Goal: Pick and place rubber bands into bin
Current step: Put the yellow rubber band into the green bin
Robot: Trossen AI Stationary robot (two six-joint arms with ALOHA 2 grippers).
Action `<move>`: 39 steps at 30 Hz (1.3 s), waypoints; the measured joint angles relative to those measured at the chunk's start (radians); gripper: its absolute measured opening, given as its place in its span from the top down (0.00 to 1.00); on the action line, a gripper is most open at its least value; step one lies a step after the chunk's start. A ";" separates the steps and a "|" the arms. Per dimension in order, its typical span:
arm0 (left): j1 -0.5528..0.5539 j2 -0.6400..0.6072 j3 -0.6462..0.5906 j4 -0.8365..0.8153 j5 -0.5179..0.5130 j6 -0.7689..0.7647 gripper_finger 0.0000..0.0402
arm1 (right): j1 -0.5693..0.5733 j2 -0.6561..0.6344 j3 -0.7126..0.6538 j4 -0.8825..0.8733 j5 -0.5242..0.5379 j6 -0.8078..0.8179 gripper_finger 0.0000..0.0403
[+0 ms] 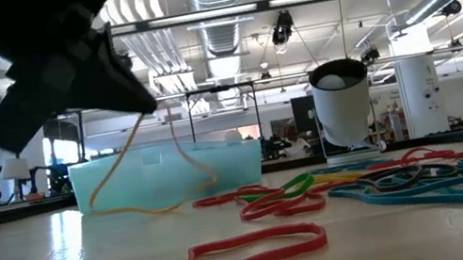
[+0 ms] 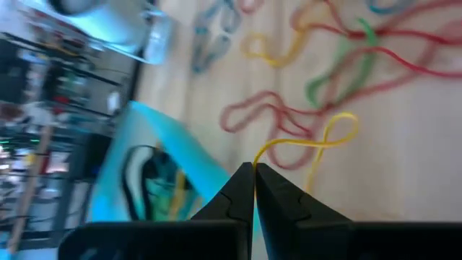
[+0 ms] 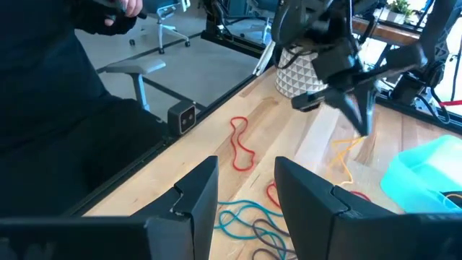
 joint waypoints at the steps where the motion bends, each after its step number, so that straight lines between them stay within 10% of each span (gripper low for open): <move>1: 0.000 -0.007 0.000 0.000 -0.026 0.003 1.00 | 0.000 0.000 0.000 0.000 0.000 0.000 0.67; 23: 0.123 -0.409 -0.045 0.001 -0.276 0.294 1.00 | 0.000 0.000 0.000 -0.001 0.000 -0.007 0.67; 39: 0.366 -0.424 -0.207 -0.016 0.036 0.285 1.00 | 0.000 0.000 0.000 -0.002 0.000 -0.007 0.67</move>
